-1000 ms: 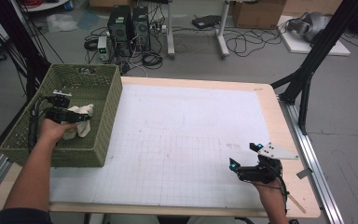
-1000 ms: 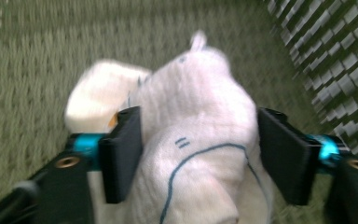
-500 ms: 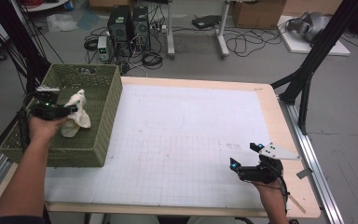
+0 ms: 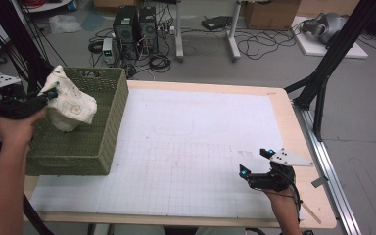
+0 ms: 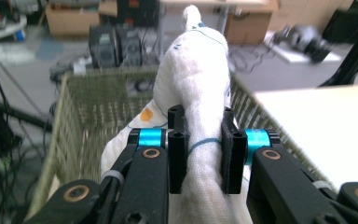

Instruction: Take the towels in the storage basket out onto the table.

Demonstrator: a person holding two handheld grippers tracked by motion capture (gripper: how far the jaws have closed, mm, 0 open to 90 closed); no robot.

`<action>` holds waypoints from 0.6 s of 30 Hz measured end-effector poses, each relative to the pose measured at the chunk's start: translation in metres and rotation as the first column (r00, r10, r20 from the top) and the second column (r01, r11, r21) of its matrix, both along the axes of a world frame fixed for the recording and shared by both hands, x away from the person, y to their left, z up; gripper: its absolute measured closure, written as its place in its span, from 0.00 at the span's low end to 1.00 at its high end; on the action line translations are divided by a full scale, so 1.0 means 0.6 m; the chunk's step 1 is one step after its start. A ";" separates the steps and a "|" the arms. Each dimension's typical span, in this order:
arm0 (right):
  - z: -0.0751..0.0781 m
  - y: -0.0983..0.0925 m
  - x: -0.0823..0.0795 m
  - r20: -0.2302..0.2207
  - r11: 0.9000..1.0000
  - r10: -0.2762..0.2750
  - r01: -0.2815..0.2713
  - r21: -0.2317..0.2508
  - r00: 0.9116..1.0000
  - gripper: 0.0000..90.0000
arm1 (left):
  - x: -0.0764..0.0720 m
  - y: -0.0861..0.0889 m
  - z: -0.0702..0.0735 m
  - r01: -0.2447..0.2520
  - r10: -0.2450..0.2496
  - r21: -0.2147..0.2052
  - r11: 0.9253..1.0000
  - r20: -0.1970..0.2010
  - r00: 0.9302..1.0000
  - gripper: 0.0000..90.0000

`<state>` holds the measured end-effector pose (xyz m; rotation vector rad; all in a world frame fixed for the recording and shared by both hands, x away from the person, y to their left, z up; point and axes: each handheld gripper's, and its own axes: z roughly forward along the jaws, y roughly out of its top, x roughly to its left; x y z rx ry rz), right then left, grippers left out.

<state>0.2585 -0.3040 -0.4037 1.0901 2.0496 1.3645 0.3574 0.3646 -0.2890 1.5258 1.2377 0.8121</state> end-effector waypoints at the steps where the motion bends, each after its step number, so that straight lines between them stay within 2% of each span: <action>1: 0.000 0.001 0.001 -0.001 1.000 0.002 -0.002 0.002 1.000 0.02 | -0.003 -0.002 0.006 0.002 -0.002 0.003 1.000 0.018 1.000 0.86; 9: 0.003 0.003 0.002 0.007 1.000 0.005 -0.005 0.006 1.000 0.02 | -0.017 -0.020 0.041 0.046 -0.047 0.011 0.999 0.092 0.995 0.86; 14: 0.002 0.004 0.004 0.005 1.000 0.010 -0.010 0.003 1.000 0.02 | -0.024 -0.037 0.063 0.071 -0.073 0.018 0.997 0.149 0.986 0.86; 18: 0.002 0.004 0.005 0.004 1.000 0.009 -0.009 0.002 1.000 0.02 | -0.027 -0.048 0.077 0.087 -0.086 0.005 0.996 0.185 0.979 0.86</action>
